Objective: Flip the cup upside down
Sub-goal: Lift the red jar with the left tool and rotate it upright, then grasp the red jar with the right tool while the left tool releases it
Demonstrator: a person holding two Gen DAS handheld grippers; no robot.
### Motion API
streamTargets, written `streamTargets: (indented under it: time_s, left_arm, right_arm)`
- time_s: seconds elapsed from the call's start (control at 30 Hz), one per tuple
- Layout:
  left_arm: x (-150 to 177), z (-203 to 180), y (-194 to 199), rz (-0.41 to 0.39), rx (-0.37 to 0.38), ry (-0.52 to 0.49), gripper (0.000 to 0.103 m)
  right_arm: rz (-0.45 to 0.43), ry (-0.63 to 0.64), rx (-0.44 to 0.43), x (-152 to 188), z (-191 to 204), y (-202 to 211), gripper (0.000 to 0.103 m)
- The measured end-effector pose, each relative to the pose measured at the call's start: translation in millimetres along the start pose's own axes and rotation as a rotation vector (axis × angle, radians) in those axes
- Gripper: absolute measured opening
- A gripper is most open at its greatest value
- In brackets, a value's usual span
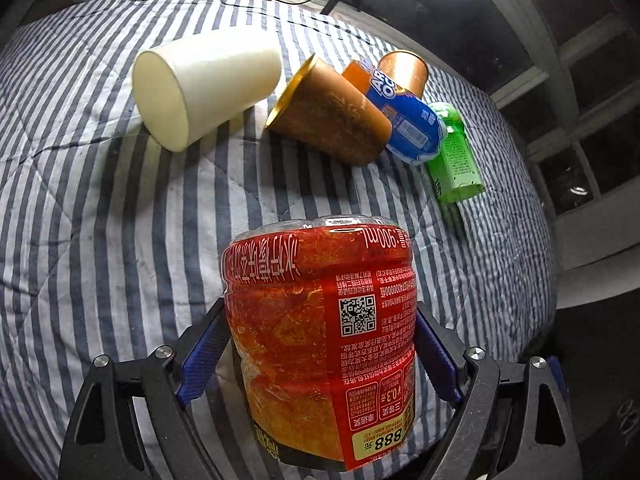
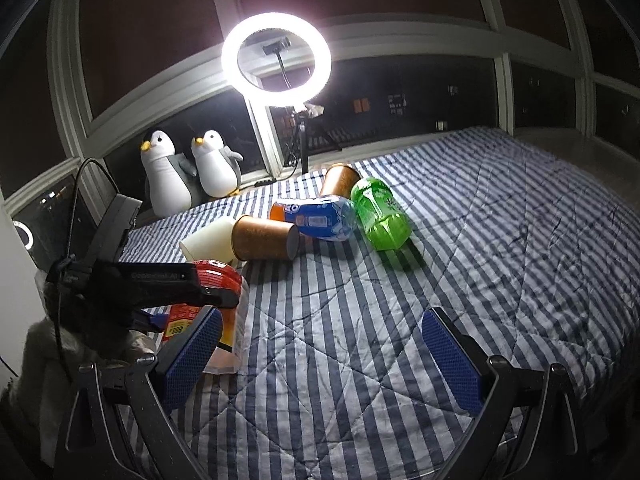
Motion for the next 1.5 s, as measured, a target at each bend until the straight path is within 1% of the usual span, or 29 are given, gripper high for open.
streamTargets:
  time_s: [0.13,0.23,0.37,0.43,0.53,0.6,0.67,0.77,0.87,0.97,1.07,1.2,1.23,1.27,1.37,1.4,1.5]
  left_arm:
    - [-2.6,-2.0,-2.5,-0.005,-0.030,-0.029,0.090]
    - [-3.2,-2.1,5.0,-0.048,-0.049,-0.046,0.093]
    - [1.4,2.1,29.7,-0.111,-0.062,-0.085,0.093]
    - [6.9,7.3,47.2,-0.155,-0.074,-0.102,0.093]
    - [22.5,23.4,74.5,-0.203,-0.100,-0.114,0.094]
    - [34.5,34.3,86.2,-0.216,-0.106,-0.110,0.094]
    - [48.0,46.1,95.4,-0.220,-0.111,-0.101,0.094]
    - [65.1,61.6,102.9,-0.218,-0.112,-0.081,0.094]
    - [80.6,71.7,105.1,-0.209,-0.113,-0.065,0.094]
    - [93.7,73.3,104.1,-0.210,-0.124,-0.079,0.094]
    - [102.0,73.1,102.0,-0.205,-0.114,-0.078,0.094]
    - [106.8,71.8,100.0,-0.203,-0.114,-0.084,0.094]
    - [107.8,71.4,100.2,-0.204,-0.114,-0.086,0.094]
    - [108.0,70.3,100.3,-0.205,-0.115,-0.086,0.094]
    - [108.4,70.6,100.0,-0.204,-0.111,-0.081,0.094]
    - [108.4,70.5,100.1,-0.203,-0.111,-0.080,0.094]
    - [107.2,68.8,100.4,-0.208,-0.117,-0.088,0.094]
  right_arm:
    - [0.050,-0.059,-0.043,-1.8,-7.4,-11.7,0.099]
    - [0.092,-0.087,-0.080,-4.5,-10.4,-21.9,0.099]
    - [0.142,-0.143,-0.130,-11.2,-14.4,-37.3,0.099]
    - [0.169,-0.163,-0.156,-16.1,-13.3,-46.5,0.099]
    - [0.224,-0.169,-0.199,-22.1,-4.4,-64.1,0.099]
    - [0.272,-0.157,-0.225,-25.2,5.0,-77.8,0.099]
    - [0.342,-0.140,-0.265,-27.4,17.6,-97.0,0.099]
    - [0.435,-0.153,-0.319,-27.2,29.7,-122.6,0.099]
    - [0.514,-0.176,-0.342,-24.3,36.8,-146.0,0.099]
    - [0.581,-0.207,-0.365,-20.2,40.0,-164.3,0.099]
    - [0.636,-0.235,-0.383,-16.2,40.9,-178.8,0.099]
    - [0.673,-0.245,-0.393,-13.4,43.3,-193.4,0.098]
    - [0.681,-0.248,-0.397,-12.8,43.5,-195.9,0.097]
    - [0.689,-0.251,-0.401,-11.9,43.8,-197.7,0.093]
    - [0.699,-0.252,-0.417,-10.6,45.3,-199.1,0.086]
    - [0.699,-0.249,-0.420,-11.5,46.1,-199.4,0.084]
    - [0.688,-0.219,-0.407,-13.7,48.9,-196.8,0.084]
Point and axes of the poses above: each gripper's, at about its wrist camera, not at the fingertips, and y roughly against the way its jaws point, z to its left, x to its underside, the point moved 3 cm from there along -y, roughly the way its jaws point, and after that the axes turned 8 degrees about -x, right-handed, at the moved point
